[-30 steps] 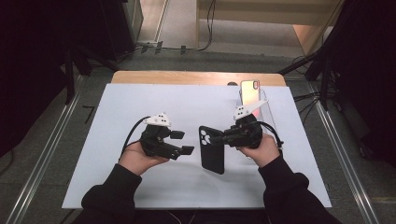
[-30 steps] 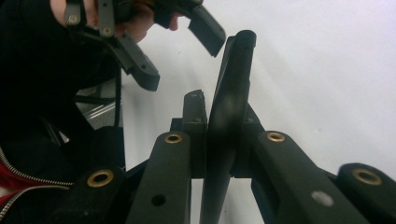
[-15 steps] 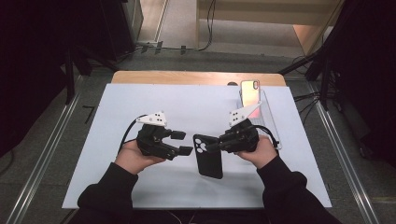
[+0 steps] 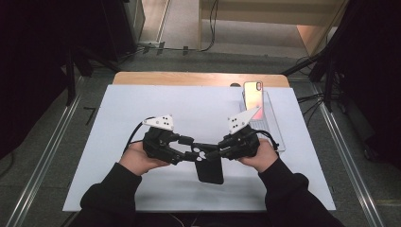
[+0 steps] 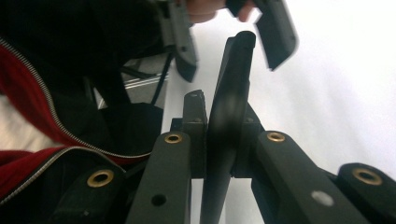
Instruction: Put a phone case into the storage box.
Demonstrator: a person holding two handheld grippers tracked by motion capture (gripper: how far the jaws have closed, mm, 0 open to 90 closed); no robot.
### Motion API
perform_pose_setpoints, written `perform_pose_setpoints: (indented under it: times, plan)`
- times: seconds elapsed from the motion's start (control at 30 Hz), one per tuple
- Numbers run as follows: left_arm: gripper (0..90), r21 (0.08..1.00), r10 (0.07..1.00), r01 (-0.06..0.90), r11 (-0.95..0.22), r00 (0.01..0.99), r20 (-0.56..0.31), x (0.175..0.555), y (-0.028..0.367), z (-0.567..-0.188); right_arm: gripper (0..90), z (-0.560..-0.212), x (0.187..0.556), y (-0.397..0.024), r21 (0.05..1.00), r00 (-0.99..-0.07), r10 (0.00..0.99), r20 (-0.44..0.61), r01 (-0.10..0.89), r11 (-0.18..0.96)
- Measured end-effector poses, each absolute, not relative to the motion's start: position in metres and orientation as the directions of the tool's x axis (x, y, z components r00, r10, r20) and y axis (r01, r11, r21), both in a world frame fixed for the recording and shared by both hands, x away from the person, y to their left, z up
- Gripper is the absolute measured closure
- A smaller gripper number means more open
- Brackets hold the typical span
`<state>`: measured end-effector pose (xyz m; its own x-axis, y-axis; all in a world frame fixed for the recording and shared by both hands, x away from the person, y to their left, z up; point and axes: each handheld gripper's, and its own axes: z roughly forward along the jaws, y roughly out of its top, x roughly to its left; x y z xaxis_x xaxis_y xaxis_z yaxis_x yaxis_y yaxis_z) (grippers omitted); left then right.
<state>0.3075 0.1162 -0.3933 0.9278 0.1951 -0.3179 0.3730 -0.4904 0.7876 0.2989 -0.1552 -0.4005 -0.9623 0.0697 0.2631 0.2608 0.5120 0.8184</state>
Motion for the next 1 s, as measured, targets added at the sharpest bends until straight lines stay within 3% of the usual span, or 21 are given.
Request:
perform_pose_setpoints:
  times: [0.47,0.83,1.0]
  plan:
    - [76.3,0.803,0.058,0.286,-0.523,0.952,-0.301,0.2993,0.1158,-0.3949,77.5,-0.4010,0.2978,-0.1544,0.830,-0.962,0.000,0.272,0.234,0.507]
    - [77.6,0.796,0.051,0.281,-0.537,0.952,-0.301,0.3002,0.1157,-0.3942,74.4,-0.4052,0.3013,-0.1545,0.818,-0.949,0.007,0.317,0.277,0.504]
    - [77.7,0.791,0.062,0.300,-0.534,0.946,-0.317,0.2998,0.1185,-0.3902,58.7,-0.4048,0.3001,-0.1611,0.828,-0.941,0.028,0.339,0.312,0.466]
